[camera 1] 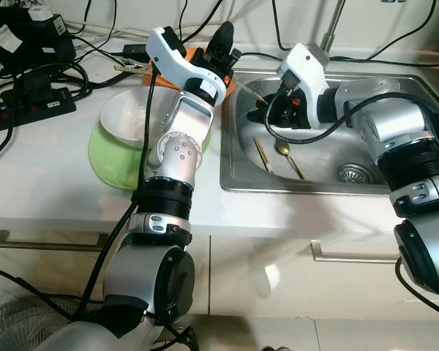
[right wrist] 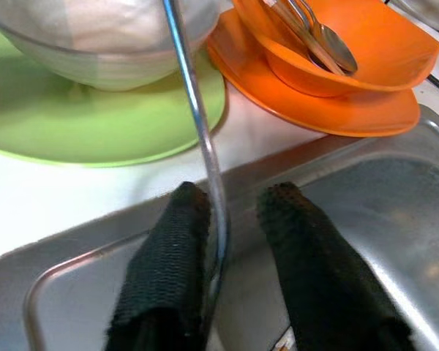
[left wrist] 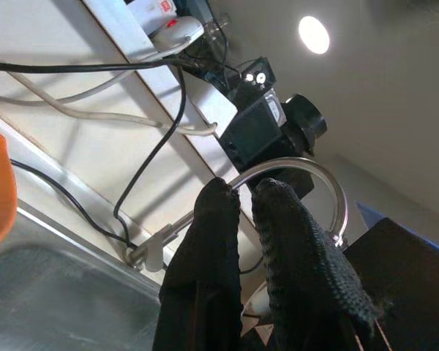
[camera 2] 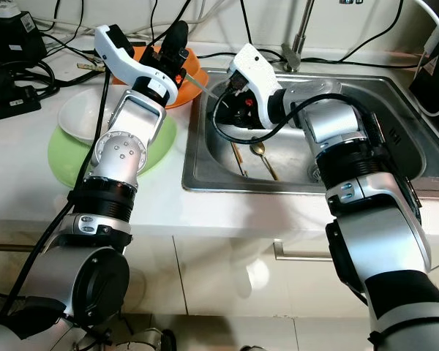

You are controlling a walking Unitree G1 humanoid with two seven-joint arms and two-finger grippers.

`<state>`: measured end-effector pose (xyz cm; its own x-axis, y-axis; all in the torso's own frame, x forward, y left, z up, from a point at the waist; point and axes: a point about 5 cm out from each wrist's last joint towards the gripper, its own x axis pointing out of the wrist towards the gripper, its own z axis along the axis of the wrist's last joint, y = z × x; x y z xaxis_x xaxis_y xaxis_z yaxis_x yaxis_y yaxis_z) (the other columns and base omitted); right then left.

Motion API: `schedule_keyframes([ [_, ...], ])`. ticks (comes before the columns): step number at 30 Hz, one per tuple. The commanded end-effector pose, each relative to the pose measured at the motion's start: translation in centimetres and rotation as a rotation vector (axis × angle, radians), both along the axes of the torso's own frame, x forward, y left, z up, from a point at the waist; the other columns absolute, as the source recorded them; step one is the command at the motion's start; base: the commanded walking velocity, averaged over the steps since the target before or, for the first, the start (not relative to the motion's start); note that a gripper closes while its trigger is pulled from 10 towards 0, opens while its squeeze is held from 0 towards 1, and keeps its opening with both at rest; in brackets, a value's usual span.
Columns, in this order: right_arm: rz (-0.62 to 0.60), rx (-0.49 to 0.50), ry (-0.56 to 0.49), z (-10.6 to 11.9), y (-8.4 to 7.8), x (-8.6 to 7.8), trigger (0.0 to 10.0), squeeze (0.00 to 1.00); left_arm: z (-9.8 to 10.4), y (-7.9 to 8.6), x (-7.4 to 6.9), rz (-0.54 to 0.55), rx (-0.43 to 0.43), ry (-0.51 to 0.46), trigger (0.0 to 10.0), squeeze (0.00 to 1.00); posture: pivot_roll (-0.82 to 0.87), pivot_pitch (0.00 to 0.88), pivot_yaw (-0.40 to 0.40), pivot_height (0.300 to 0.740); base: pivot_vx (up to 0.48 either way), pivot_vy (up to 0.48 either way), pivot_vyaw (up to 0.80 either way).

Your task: Kitchen organization

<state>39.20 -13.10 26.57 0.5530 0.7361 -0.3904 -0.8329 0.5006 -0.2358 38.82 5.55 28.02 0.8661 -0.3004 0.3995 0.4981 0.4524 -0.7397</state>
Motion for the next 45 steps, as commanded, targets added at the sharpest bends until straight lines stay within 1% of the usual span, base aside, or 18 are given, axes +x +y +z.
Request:
schedule_keyframes([
  [1,0.003,-0.012,-0.037,1.0,-0.5,0.0,0.0,0.00,-1.7,-4.0,-1.4,-0.106,-0.069,0.057,0.0,0.00,0.00,0.040,0.022,0.740,0.000,0.000,0.00],
  [9,0.006,-0.017,-0.048,1.4,-0.7,0.1,0.0,0.00,-1.7,-3.9,-1.3,-0.101,-0.066,0.055,0.0,0.00,0.00,0.037,0.018,0.740,0.000,0.000,0.00],
  [13,0.005,-0.025,-0.054,1.6,-0.9,0.1,0.0,0.00,-1.8,-3.9,-1.4,-0.095,-0.042,0.050,0.0,0.00,0.00,0.040,0.021,0.740,0.000,0.000,0.00],
  [21,0.002,-0.028,-0.059,1.7,-1.0,0.2,0.0,0.00,-1.6,-4.4,-1.5,-0.112,0.010,0.031,0.0,0.00,0.00,0.036,0.023,0.740,0.000,0.000,0.00],
  [22,0.002,-0.028,-0.059,1.7,-1.0,0.2,0.0,0.00,-1.6,-4.4,-1.6,-0.113,0.021,0.027,0.0,0.04,0.00,0.038,0.022,0.740,0.000,0.000,0.00],
  [23,0.002,-0.028,-0.059,1.7,-1.1,0.2,0.0,0.00,-1.6,-4.5,-1.6,-0.114,0.027,0.024,0.0,0.04,0.00,0.040,0.021,0.740,0.000,0.000,0.00],
  [24,0.000,-0.024,-0.059,1.7,-1.1,0.2,0.0,0.00,-1.5,-4.5,-1.6,-0.116,0.039,0.017,3.1,0.94,0.00,0.044,0.019,0.740,0.000,0.000,0.00],
  [25,0.000,-0.024,-0.059,1.7,-1.1,0.2,0.0,0.00,-1.5,-4.5,-1.6,-0.116,0.039,0.017,3.1,0.94,0.00,0.044,0.019,0.740,0.000,0.000,0.00],
  [26,-0.002,-0.019,-0.059,1.7,-1.1,0.2,0.0,0.00,-1.5,-4.6,-1.7,-0.118,0.044,0.011,6.0,1.00,0.00,0.041,0.017,0.740,0.000,0.000,0.00],
  [27,-0.004,-0.014,-0.058,1.6,-1.1,0.2,0.0,0.00,-1.5,-4.5,-1.7,-0.119,0.048,0.007,10.0,1.00,0.00,0.036,0.018,0.740,0.000,0.000,0.00],
  [32,-0.013,0.008,-0.052,1.2,-0.9,0.2,0.0,0.00,-1.4,-4.3,-1.7,-0.113,0.058,0.003,10.0,1.00,0.01,0.038,0.020,0.740,0.000,0.000,0.00],
  [38,-0.063,0.051,-0.054,0.7,-1.0,0.4,0.0,0.00,-0.8,-4.3,-2.0,-0.144,0.066,-0.041,10.0,1.00,0.01,0.031,0.026,0.740,0.000,0.000,0.00],
  [40,-0.086,0.067,-0.058,0.6,-1.1,0.5,0.0,0.00,-0.6,-4.4,-2.1,-0.155,0.075,-0.059,10.0,1.00,0.01,0.031,0.027,0.740,0.000,0.000,0.00],
  [42,-0.144,0.109,-0.072,0.2,-1.4,0.7,0.0,0.00,-0.6,-4.3,-2.7,-0.184,0.096,-0.093,10.0,1.00,0.01,0.027,0.030,0.740,0.000,0.000,0.00],
  [45,-0.164,0.125,-0.077,0.1,-1.5,0.7,0.0,0.00,-0.6,-4.3,-2.8,-0.192,0.100,-0.100,10.0,1.00,0.01,0.027,0.030,0.740,0.000,0.000,0.00],
])
